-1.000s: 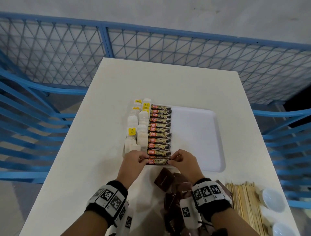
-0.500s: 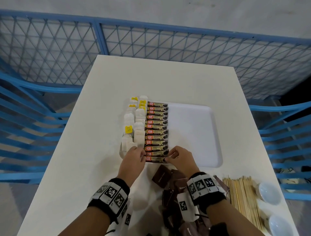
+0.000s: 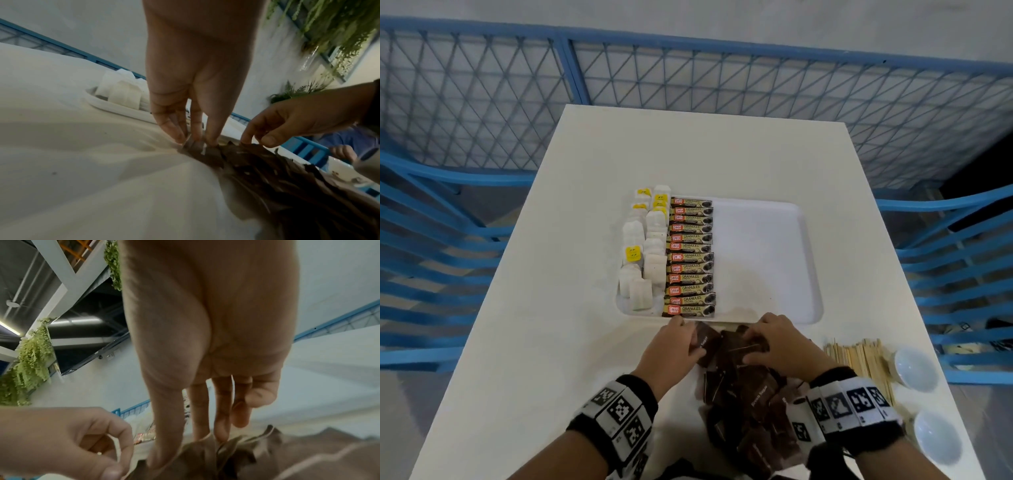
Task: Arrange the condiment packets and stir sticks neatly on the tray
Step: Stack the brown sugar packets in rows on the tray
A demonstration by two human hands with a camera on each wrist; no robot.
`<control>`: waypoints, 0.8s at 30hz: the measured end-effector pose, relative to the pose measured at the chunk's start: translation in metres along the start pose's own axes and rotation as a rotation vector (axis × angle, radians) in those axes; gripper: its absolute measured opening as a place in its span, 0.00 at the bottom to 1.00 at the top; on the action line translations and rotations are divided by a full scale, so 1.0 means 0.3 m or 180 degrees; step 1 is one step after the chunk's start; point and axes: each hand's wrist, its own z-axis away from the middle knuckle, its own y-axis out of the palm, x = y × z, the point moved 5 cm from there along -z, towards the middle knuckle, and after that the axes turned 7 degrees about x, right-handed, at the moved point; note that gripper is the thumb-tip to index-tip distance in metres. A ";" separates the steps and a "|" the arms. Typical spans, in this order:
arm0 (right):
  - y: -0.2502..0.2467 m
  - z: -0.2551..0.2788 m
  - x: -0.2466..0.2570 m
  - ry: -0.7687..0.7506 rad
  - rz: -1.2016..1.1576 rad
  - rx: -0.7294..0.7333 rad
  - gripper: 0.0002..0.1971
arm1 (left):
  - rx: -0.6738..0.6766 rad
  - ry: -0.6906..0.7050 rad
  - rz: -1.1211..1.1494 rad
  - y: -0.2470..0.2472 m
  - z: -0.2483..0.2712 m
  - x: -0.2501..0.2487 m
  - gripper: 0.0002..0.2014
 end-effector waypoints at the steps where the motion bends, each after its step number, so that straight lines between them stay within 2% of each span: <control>1: 0.005 0.001 0.005 0.0012 0.0028 -0.0017 0.18 | -0.0030 -0.0061 -0.0070 0.007 -0.002 -0.005 0.10; 4: 0.012 -0.002 0.021 -0.0061 -0.0010 -0.0102 0.10 | -0.0136 -0.0198 -0.0097 0.009 -0.011 -0.025 0.11; 7: 0.004 0.000 0.027 -0.0118 -0.0115 -0.0075 0.08 | -0.0177 -0.0363 0.0468 0.006 -0.017 -0.023 0.14; 10: -0.029 0.018 0.023 -0.0248 -0.0475 -0.0166 0.07 | 0.0042 -0.0531 0.0947 0.000 -0.002 0.007 0.14; 13: -0.066 0.040 0.014 -0.0339 -0.0868 -0.0298 0.10 | 0.0326 -0.0516 0.0986 -0.021 0.019 0.029 0.07; 15: -0.090 0.049 0.019 -0.0373 -0.1202 -0.0354 0.09 | 0.0423 -0.0567 0.1272 -0.041 0.030 0.038 0.05; 17: -0.109 0.058 0.049 -0.0495 -0.1538 -0.0299 0.08 | 0.0429 -0.0671 0.1839 -0.066 0.037 0.036 0.05; 18: -0.117 0.062 0.074 -0.0590 -0.1655 -0.0247 0.08 | 0.0417 -0.0688 0.2385 -0.078 0.041 0.023 0.05; 20: -0.124 0.069 0.125 -0.0775 -0.1848 -0.0154 0.08 | 0.0489 -0.0663 0.3647 -0.086 0.047 -0.017 0.12; 22: -0.118 0.067 0.167 -0.0891 -0.1957 -0.0115 0.08 | 0.0763 -0.0637 0.4329 -0.089 0.055 -0.065 0.15; 24: -0.101 0.059 0.192 -0.0909 -0.1928 -0.0126 0.08 | 0.1199 -0.0531 0.4663 -0.084 0.064 -0.112 0.16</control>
